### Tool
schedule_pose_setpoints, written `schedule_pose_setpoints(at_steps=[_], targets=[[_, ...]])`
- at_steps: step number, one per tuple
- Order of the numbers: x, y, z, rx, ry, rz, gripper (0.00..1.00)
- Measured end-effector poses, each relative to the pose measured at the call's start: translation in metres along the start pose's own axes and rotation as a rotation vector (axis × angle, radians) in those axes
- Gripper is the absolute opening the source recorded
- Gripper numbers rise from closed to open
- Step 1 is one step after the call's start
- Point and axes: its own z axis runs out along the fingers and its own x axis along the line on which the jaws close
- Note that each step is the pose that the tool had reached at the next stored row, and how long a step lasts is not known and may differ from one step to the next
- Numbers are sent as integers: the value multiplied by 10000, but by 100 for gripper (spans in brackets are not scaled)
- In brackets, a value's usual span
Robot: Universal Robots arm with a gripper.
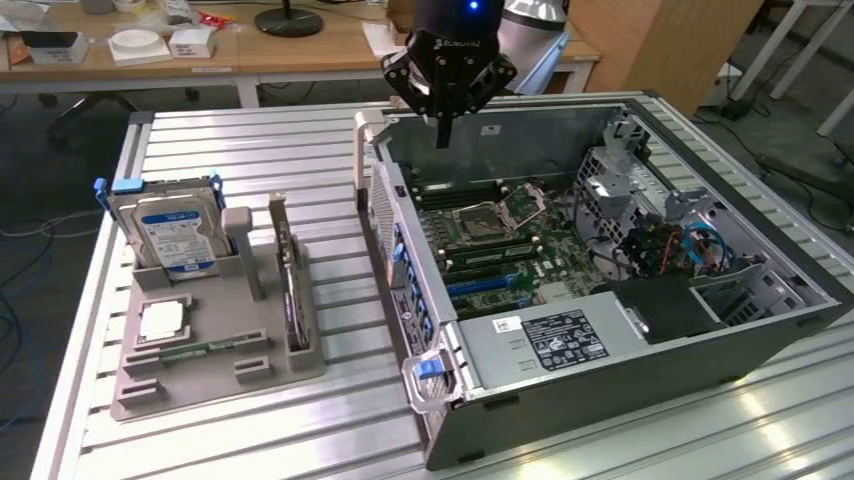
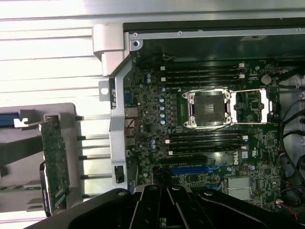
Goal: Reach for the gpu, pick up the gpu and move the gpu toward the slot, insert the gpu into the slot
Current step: 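Reach for the gpu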
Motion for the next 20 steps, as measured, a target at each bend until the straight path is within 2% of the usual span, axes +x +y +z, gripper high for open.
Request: schedule_pose_setpoints(at_steps=[20], targets=[[305, -23, -8, -1, 0, 0, 10]])
